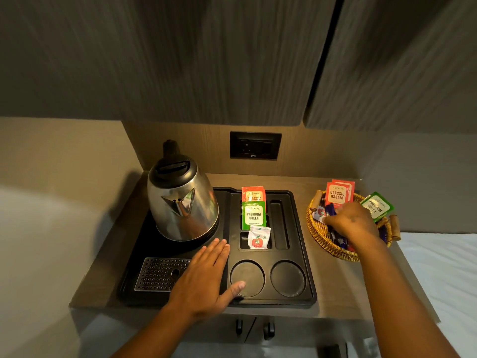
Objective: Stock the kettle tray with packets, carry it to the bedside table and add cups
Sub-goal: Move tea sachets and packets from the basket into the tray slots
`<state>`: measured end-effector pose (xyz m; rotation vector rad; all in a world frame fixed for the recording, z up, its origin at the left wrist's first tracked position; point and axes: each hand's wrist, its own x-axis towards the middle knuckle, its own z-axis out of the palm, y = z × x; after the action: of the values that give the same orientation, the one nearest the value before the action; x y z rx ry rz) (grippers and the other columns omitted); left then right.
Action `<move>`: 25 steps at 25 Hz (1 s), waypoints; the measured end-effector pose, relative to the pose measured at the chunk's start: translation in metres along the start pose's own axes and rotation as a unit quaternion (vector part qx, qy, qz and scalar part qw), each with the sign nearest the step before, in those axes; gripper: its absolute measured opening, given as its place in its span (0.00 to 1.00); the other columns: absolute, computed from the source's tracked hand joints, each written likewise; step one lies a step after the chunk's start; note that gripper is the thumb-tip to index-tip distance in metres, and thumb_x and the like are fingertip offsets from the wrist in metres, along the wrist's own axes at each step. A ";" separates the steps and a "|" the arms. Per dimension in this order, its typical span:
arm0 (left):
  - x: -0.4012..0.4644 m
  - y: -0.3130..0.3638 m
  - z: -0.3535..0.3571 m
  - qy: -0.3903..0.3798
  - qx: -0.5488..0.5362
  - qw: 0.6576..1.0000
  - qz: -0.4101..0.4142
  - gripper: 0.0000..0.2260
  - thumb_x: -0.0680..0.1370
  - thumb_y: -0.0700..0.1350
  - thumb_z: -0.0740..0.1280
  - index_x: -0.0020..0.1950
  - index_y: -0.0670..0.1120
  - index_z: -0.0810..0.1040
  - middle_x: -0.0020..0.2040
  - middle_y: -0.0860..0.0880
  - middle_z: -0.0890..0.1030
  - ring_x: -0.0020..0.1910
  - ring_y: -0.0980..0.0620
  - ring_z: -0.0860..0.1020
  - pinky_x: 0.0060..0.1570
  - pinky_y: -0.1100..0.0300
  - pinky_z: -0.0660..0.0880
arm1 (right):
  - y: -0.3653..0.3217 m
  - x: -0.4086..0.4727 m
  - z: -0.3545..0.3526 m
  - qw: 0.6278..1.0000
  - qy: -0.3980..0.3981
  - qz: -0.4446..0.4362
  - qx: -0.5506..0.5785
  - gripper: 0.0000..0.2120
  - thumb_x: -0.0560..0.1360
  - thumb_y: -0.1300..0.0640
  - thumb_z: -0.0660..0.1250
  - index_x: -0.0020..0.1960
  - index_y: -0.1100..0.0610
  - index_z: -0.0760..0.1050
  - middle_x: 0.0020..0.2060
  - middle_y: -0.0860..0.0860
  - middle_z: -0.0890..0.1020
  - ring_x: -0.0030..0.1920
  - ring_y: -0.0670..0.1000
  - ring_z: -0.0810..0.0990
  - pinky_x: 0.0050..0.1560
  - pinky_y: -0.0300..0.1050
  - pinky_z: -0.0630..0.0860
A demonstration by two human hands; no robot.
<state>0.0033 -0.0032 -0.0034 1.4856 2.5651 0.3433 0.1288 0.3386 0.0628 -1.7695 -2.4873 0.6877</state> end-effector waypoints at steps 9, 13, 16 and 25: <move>0.001 0.000 0.001 -0.007 0.000 1.000 -0.005 0.40 0.75 0.75 0.43 0.79 0.52 0.43 0.80 0.55 0.44 0.76 0.59 0.37 0.76 0.54 0.41 | -0.110 -0.021 0.045 0.994 -0.075 -0.048 0.059 0.16 0.68 0.53 0.77 0.51 0.61 0.79 0.44 0.57 0.82 0.42 0.56 0.81 0.33 0.43 0.72; 0.001 0.000 0.001 -0.008 0.002 1.000 -0.004 0.40 0.75 0.75 0.43 0.80 0.52 0.43 0.80 0.54 0.44 0.76 0.59 0.38 0.76 0.54 0.42 | -0.104 -0.016 0.041 0.994 -0.072 -0.060 0.060 0.17 0.66 0.50 0.78 0.46 0.61 0.79 0.40 0.57 0.83 0.40 0.57 0.83 0.42 0.50 0.80; 0.001 0.002 -0.001 -0.010 -0.007 1.000 -0.007 0.40 0.74 0.75 0.42 0.79 0.52 0.43 0.80 0.55 0.43 0.76 0.59 0.37 0.75 0.55 0.40 | -0.056 -0.011 0.017 0.995 -0.003 -0.084 0.058 0.13 0.68 0.48 0.76 0.38 0.56 0.77 0.38 0.56 0.81 0.38 0.56 0.80 0.39 0.49 0.77; 0.000 0.002 -0.004 -0.005 -0.007 1.000 0.000 0.40 0.75 0.74 0.43 0.80 0.51 0.44 0.80 0.55 0.44 0.77 0.58 0.38 0.76 0.54 0.41 | 0.039 0.009 -0.012 0.989 -0.044 0.077 -0.115 0.21 0.65 0.49 0.79 0.49 0.57 0.73 0.33 0.51 0.72 0.39 0.50 0.72 0.47 0.44 0.66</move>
<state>0.0044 -0.0029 0.0015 1.4796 2.5491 0.3521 0.1642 0.3609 0.0575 -2.0690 -2.6016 0.5106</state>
